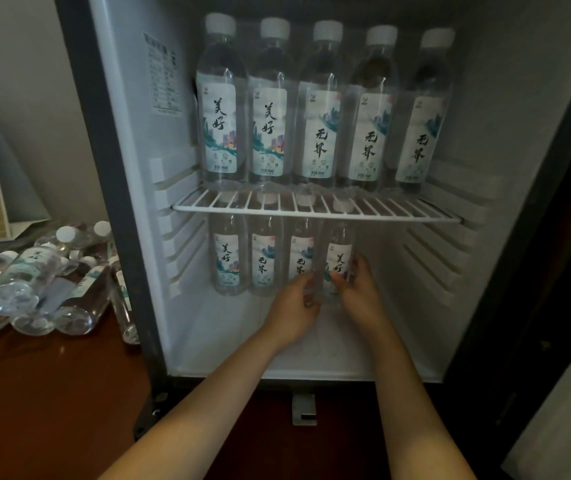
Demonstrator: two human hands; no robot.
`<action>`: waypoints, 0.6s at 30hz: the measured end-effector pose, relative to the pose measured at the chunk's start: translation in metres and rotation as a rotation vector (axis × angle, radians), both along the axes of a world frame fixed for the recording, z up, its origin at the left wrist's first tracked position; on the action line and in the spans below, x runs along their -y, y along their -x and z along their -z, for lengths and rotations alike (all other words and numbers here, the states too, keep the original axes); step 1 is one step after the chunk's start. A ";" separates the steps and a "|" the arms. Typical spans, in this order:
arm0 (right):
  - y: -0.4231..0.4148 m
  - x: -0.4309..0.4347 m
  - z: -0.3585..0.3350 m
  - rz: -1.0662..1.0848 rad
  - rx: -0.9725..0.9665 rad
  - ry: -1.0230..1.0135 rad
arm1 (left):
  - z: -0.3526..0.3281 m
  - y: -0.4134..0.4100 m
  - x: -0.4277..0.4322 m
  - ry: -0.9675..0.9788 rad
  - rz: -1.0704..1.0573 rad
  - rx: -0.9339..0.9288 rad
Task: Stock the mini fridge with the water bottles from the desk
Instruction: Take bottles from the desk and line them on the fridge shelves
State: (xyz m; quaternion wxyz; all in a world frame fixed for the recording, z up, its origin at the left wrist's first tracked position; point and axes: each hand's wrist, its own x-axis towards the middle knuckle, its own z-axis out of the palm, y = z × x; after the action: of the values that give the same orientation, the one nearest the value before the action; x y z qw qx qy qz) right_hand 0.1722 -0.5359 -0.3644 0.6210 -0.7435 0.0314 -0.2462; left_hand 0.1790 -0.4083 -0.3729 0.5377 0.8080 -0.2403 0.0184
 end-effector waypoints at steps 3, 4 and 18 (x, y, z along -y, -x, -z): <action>-0.008 0.001 -0.002 0.016 -0.015 0.014 | 0.002 -0.001 -0.002 -0.007 0.026 -0.019; -0.009 0.002 -0.003 0.017 -0.024 0.022 | 0.003 0.000 -0.002 -0.007 0.032 -0.031; -0.001 -0.007 -0.006 0.088 -0.037 0.156 | -0.013 0.023 -0.039 -0.029 -0.012 0.006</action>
State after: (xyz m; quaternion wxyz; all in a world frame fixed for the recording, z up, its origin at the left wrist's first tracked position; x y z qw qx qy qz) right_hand 0.1733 -0.5290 -0.3584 0.5491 -0.7919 0.0562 -0.2612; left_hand 0.1558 -0.3696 -0.3596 0.5249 0.8171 -0.2375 0.0206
